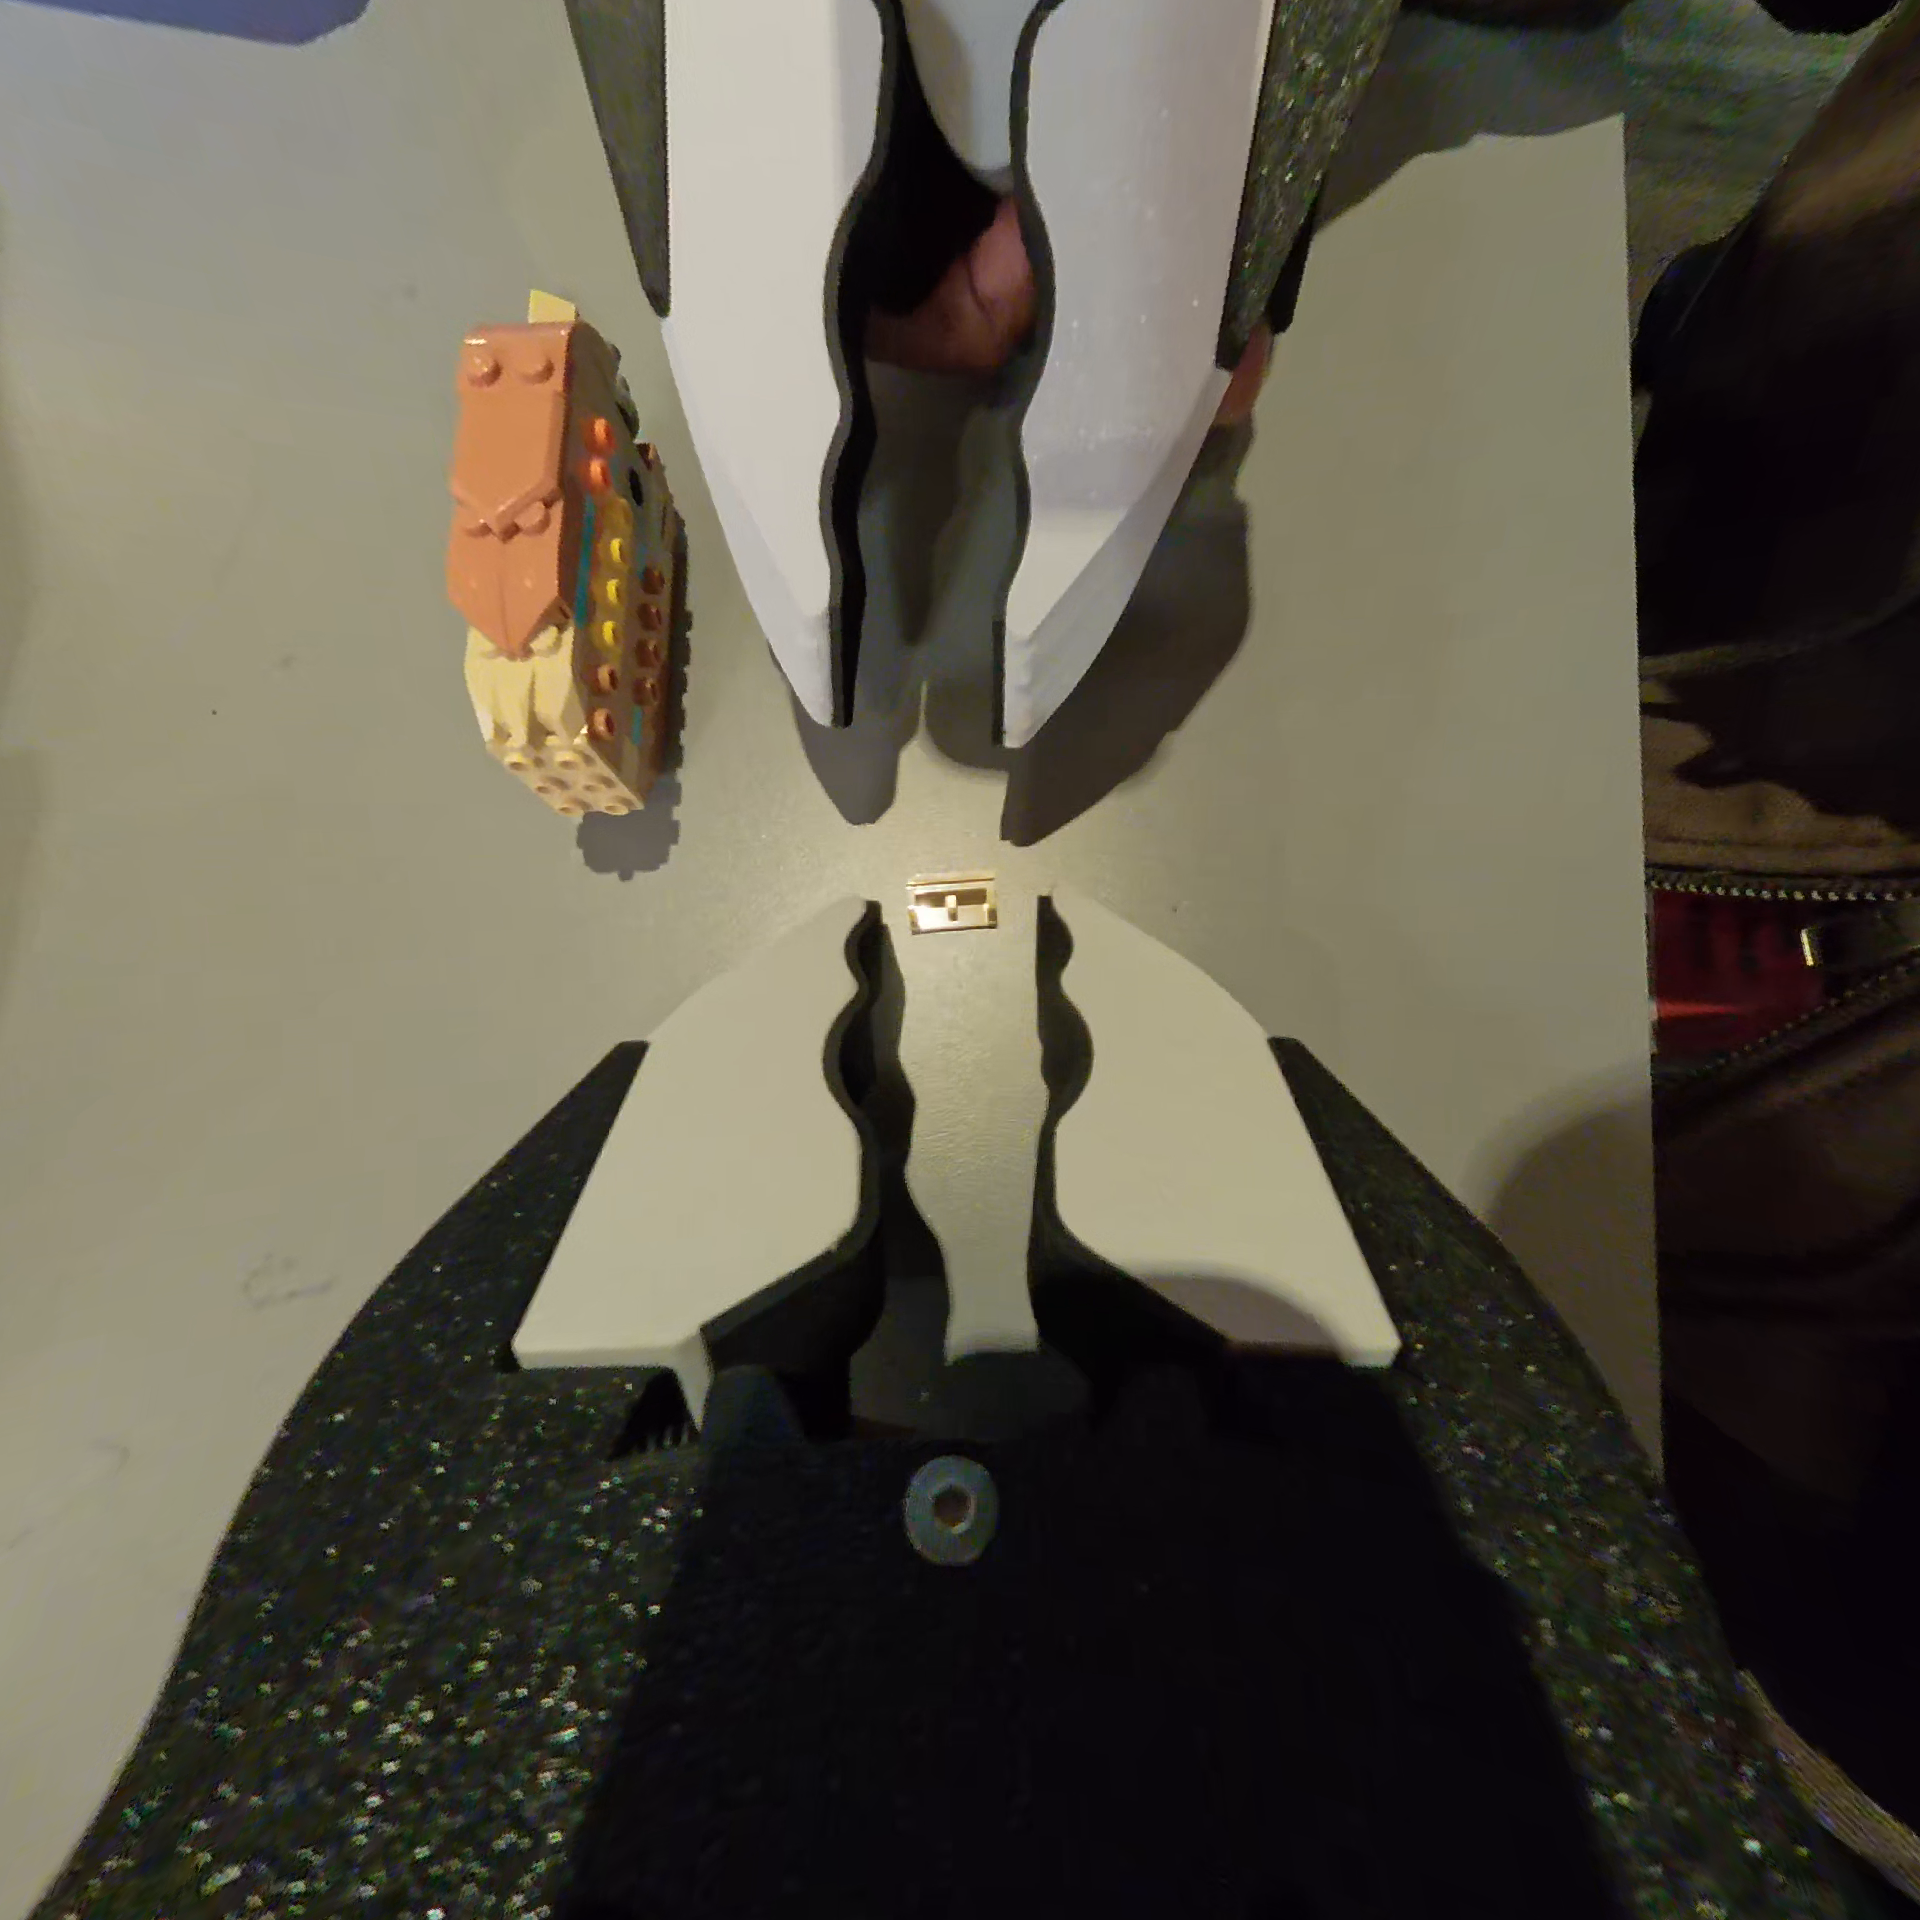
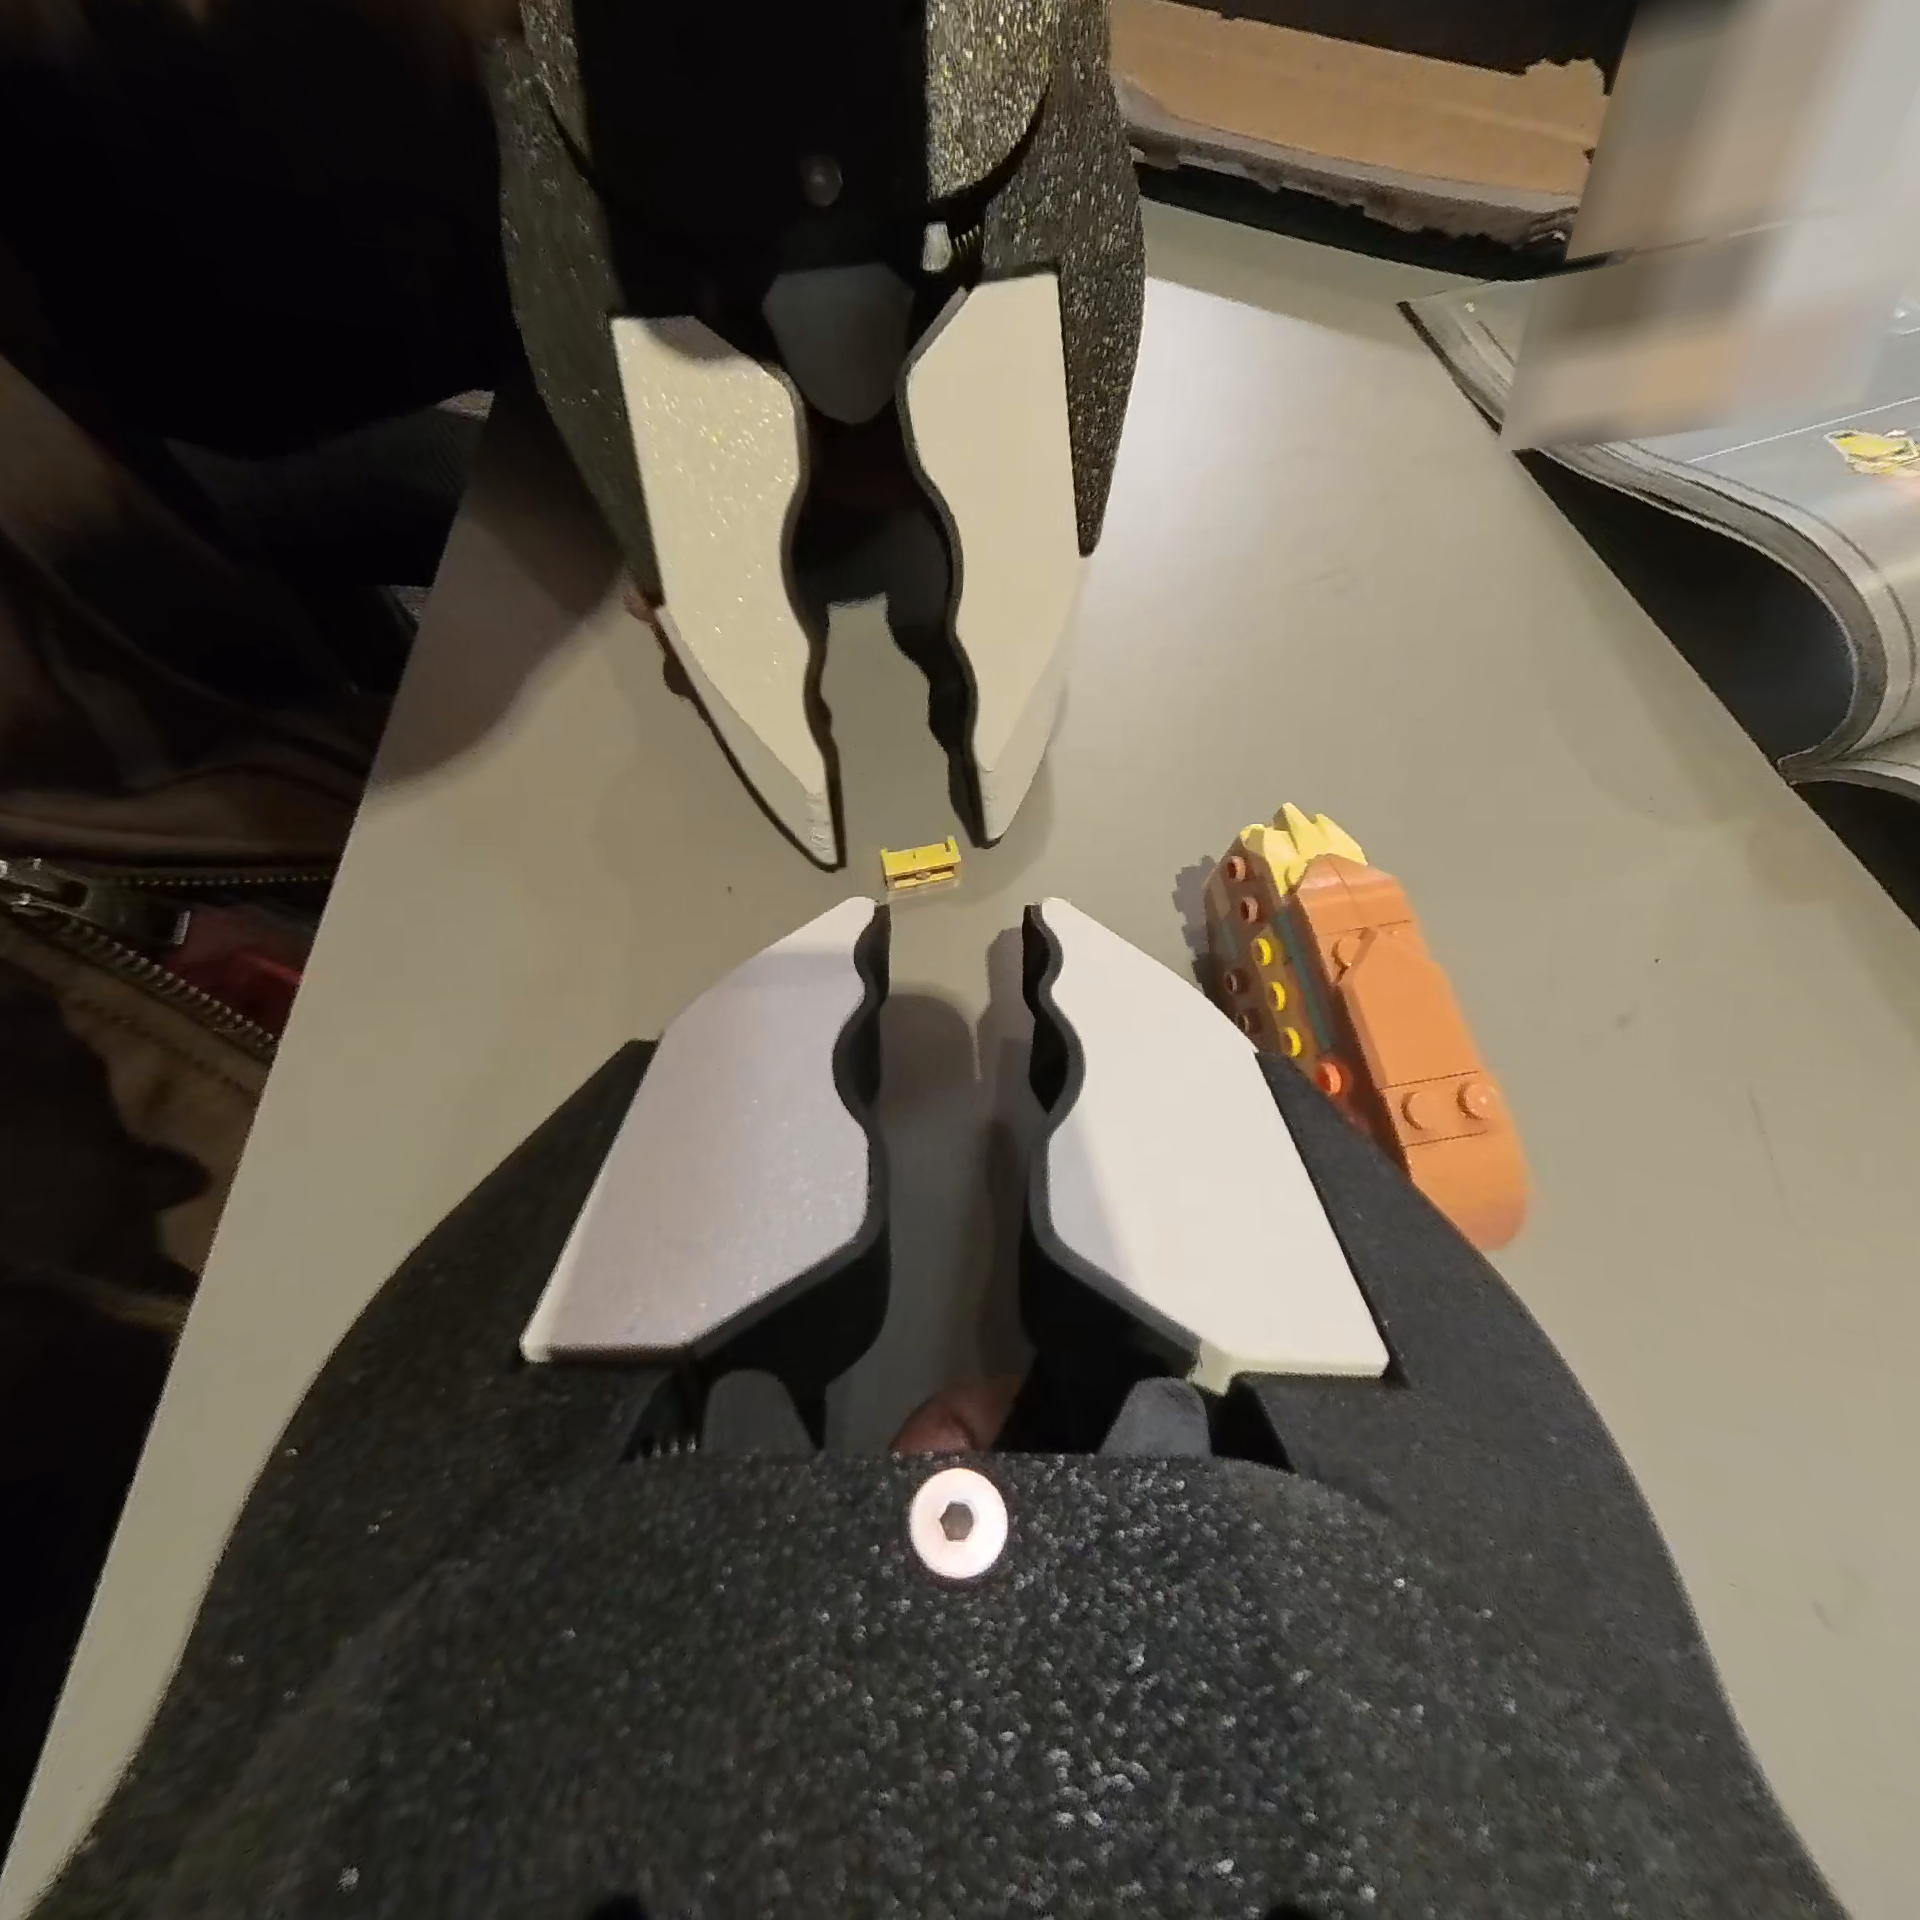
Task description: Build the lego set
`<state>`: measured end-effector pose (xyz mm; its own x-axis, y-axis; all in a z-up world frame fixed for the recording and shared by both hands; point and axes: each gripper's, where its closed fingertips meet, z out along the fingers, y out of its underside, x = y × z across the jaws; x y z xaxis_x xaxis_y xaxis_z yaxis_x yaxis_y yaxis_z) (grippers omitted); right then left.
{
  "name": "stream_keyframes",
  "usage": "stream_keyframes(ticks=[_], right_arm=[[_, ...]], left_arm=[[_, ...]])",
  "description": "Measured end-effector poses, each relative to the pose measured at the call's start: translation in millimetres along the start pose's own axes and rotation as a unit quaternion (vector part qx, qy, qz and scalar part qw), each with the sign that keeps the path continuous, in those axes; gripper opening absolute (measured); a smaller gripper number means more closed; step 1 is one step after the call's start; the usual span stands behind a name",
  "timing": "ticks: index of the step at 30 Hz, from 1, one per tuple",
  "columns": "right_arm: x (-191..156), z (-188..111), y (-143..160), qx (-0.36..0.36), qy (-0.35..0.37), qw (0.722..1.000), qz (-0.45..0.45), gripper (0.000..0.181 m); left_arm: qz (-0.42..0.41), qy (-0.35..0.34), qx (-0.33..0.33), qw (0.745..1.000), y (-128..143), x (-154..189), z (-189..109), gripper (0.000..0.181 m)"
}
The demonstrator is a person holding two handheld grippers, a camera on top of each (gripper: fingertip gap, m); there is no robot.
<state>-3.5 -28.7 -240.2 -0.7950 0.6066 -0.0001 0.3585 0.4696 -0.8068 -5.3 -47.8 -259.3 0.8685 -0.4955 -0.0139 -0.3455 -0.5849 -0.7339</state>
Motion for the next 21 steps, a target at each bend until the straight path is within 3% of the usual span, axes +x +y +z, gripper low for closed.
stream_keyframes(ticks=[11, 21], right_arm=[[0.4, -0.3, -1.5, 0.004, 0.006, 1.0, -0.008, 0.024], [1.8, -1.8, -0.3, 0.004, 0.007, 1.0, -0.011, 0.024]], left_arm=[[-0.008, -0.005, -0.008, 1.0, -2.5, -0.9, 5.4, 0.016], [-0.016, -0.001, 0.006, 1.0, -3.0, -2.6, 0.9, 0.023]])
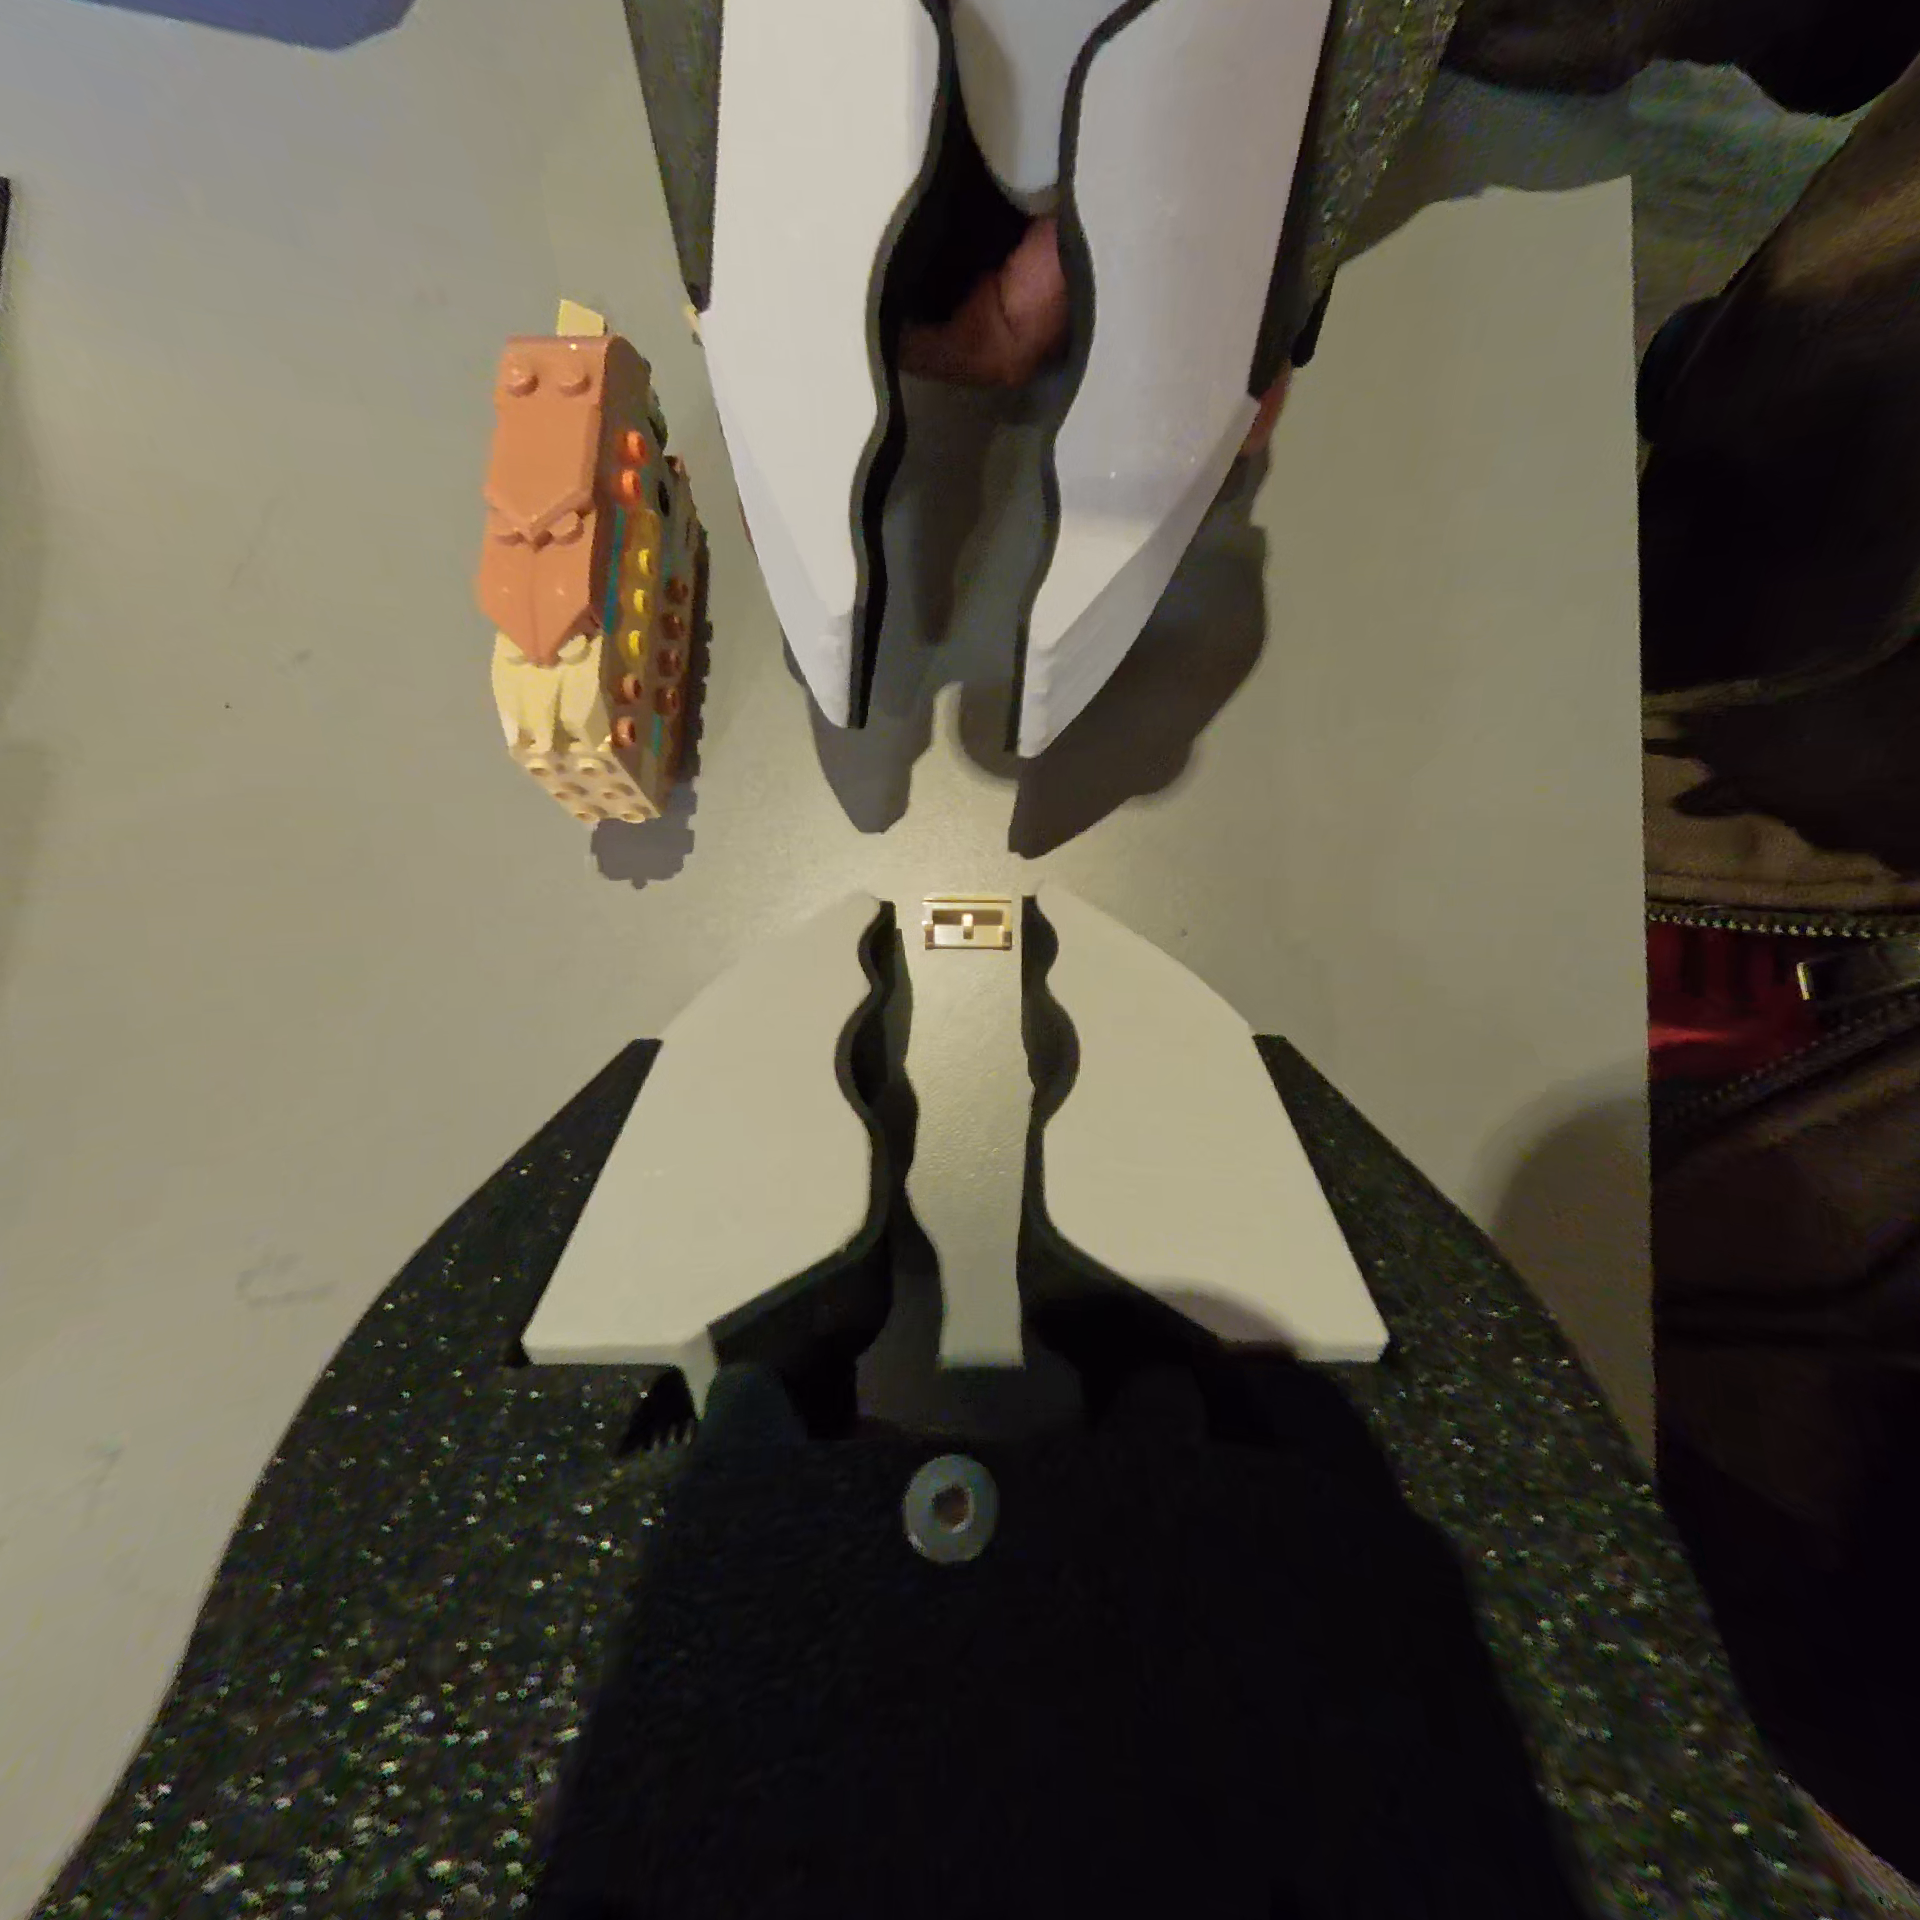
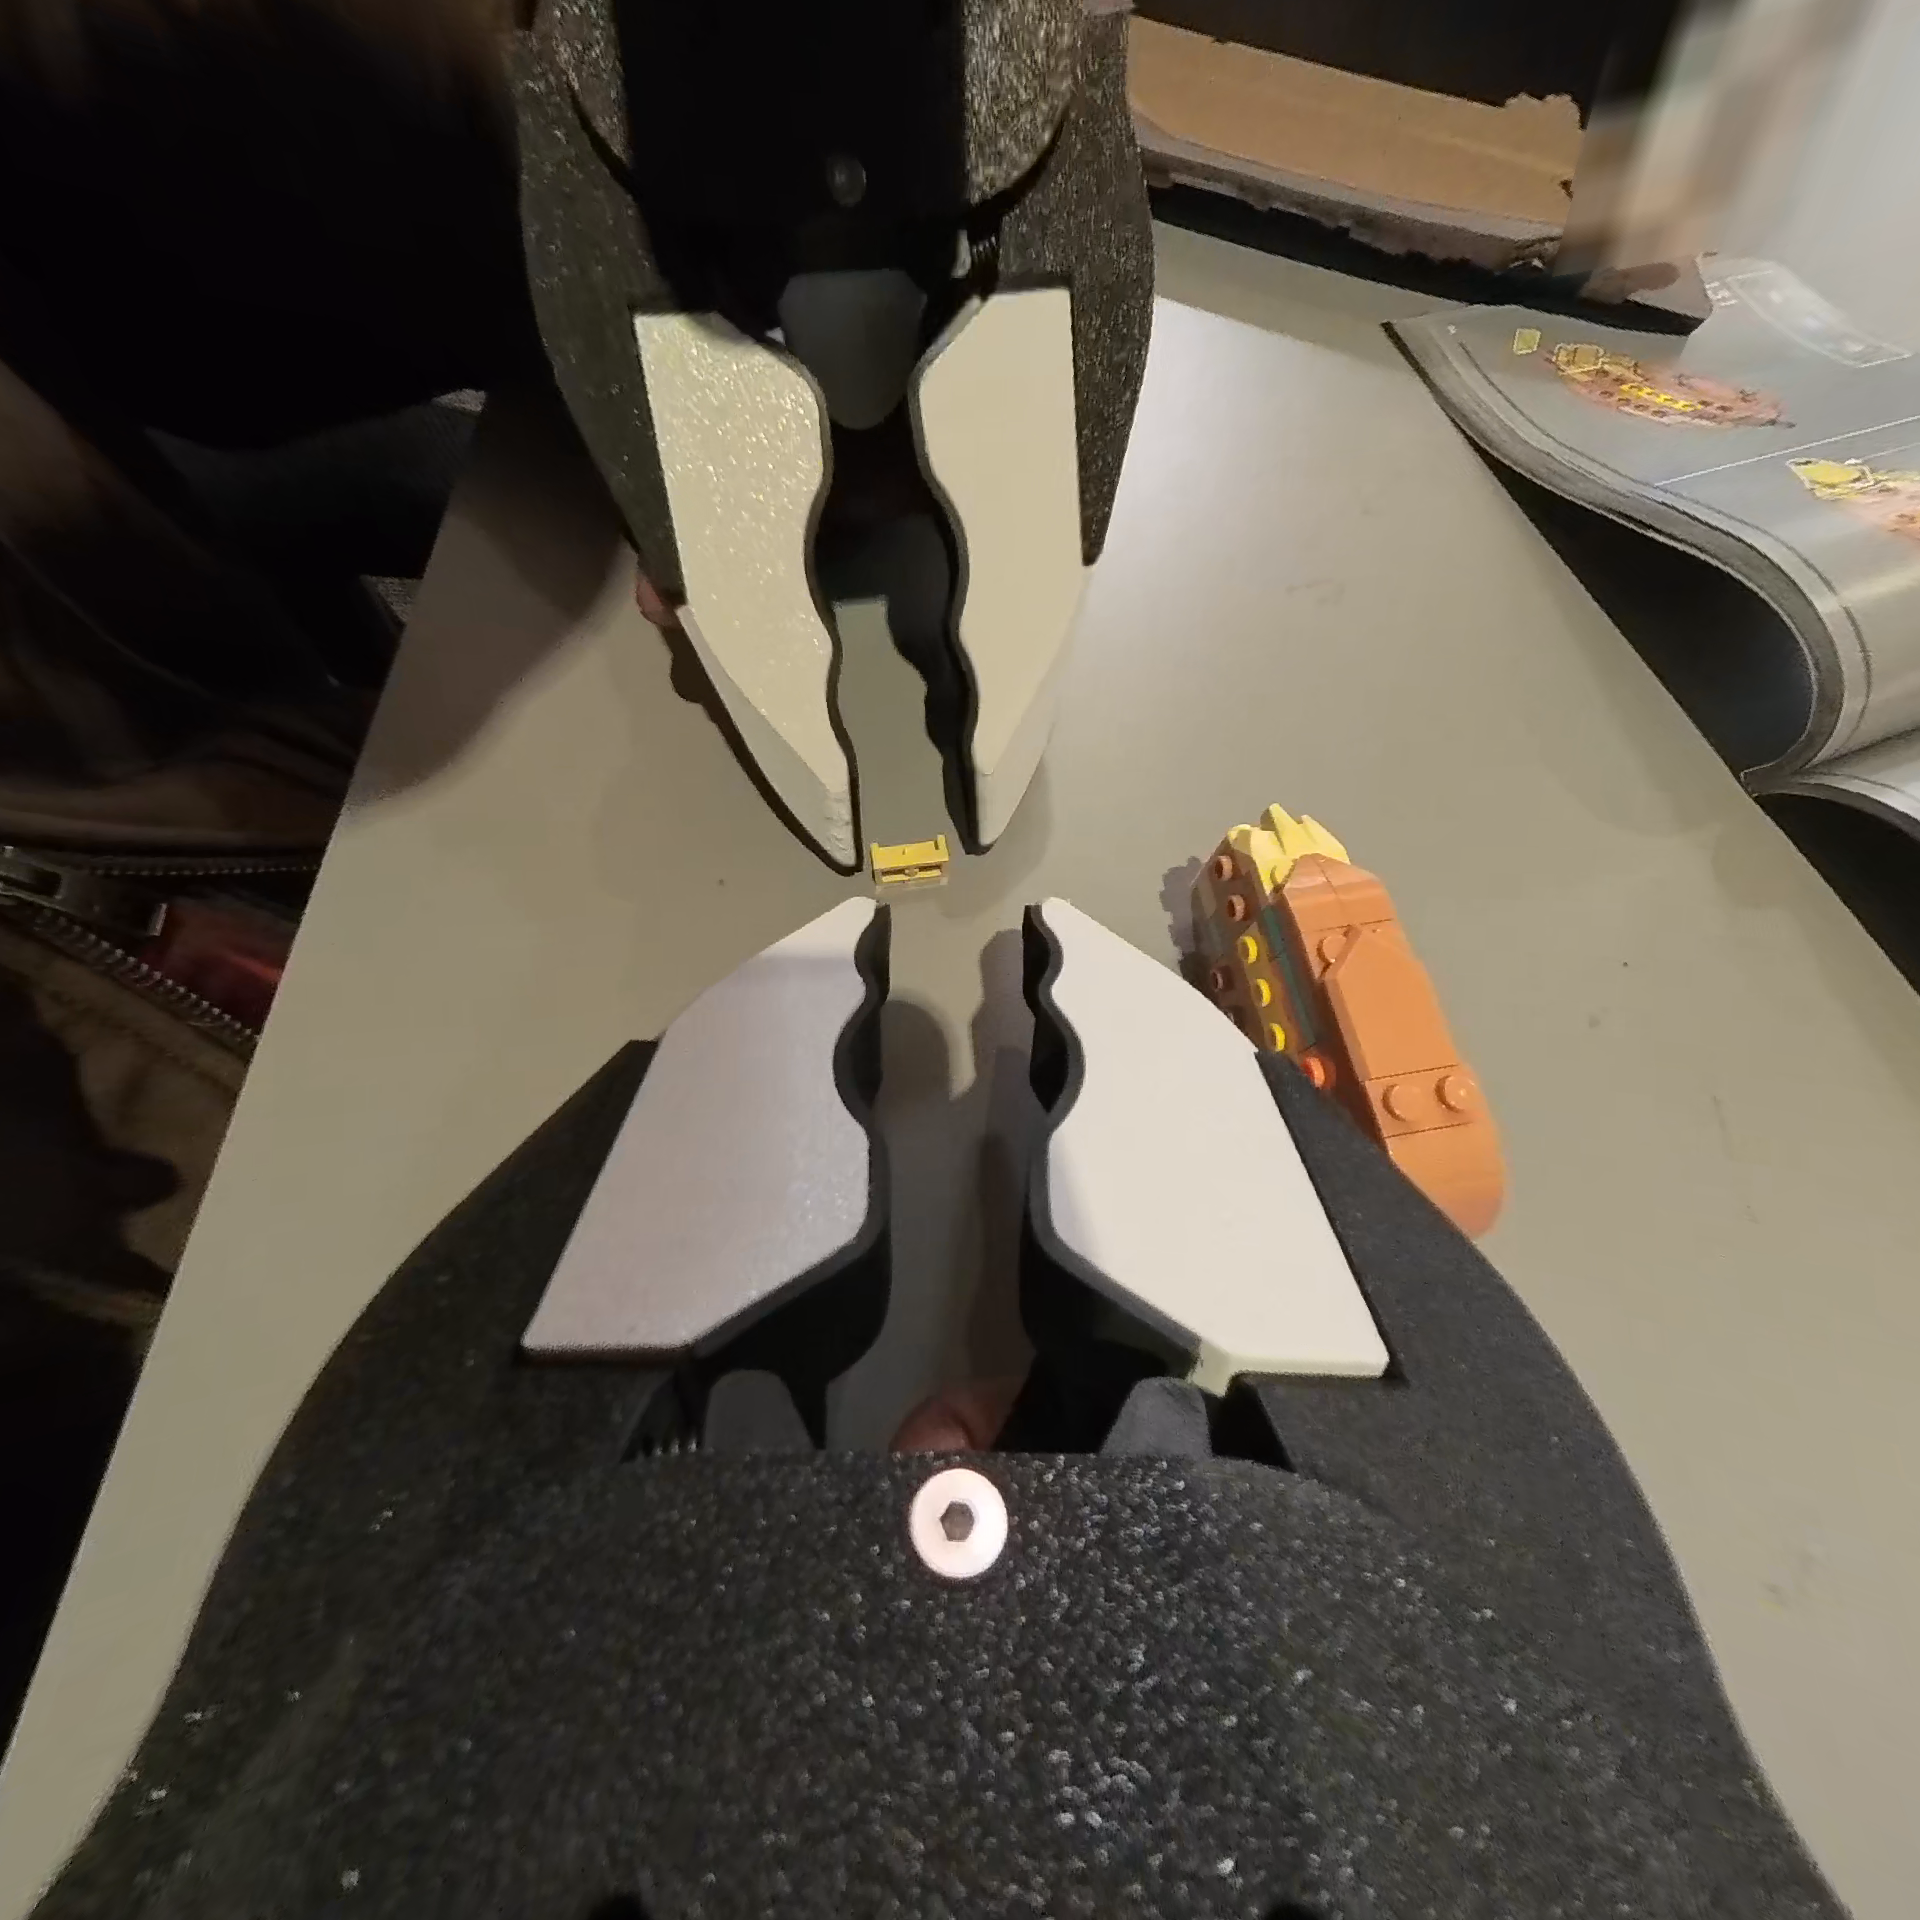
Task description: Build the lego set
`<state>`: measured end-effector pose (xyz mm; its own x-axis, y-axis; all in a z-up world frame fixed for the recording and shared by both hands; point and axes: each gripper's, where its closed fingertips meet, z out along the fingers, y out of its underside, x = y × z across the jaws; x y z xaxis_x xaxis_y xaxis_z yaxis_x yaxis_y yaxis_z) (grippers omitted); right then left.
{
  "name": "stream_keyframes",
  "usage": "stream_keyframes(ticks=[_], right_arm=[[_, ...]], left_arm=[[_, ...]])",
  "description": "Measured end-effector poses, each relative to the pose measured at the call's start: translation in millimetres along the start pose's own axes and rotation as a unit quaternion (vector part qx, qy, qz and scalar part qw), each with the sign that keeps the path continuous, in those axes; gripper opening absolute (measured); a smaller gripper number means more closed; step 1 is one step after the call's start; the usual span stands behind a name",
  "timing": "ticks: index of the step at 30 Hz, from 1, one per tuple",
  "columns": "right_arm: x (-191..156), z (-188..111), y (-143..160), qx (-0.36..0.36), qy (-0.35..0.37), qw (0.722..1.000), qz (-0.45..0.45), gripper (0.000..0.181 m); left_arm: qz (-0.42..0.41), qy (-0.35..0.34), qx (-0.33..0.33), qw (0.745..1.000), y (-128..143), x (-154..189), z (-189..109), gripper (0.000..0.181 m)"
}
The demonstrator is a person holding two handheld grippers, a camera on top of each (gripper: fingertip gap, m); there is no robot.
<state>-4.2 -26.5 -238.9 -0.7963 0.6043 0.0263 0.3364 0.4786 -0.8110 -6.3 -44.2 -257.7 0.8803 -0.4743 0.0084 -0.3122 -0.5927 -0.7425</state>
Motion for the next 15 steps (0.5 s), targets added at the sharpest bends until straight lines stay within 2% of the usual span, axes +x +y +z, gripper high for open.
stream_keyframes(ticks=[8, 15], right_arm=[[4, -5, -2, 0.008, 0.01, 1.0, -0.01, 0.025], [34, -38, -13, 0.047, 0.077, 0.995, -0.034, 0.026]], left_arm=[[0.006, 0.005, -0.014, 1.0, 3, 2, 3, 0.016], [-0.019, -0.009, 0.02, 1.0, -3, -12, -6, 0.015]])
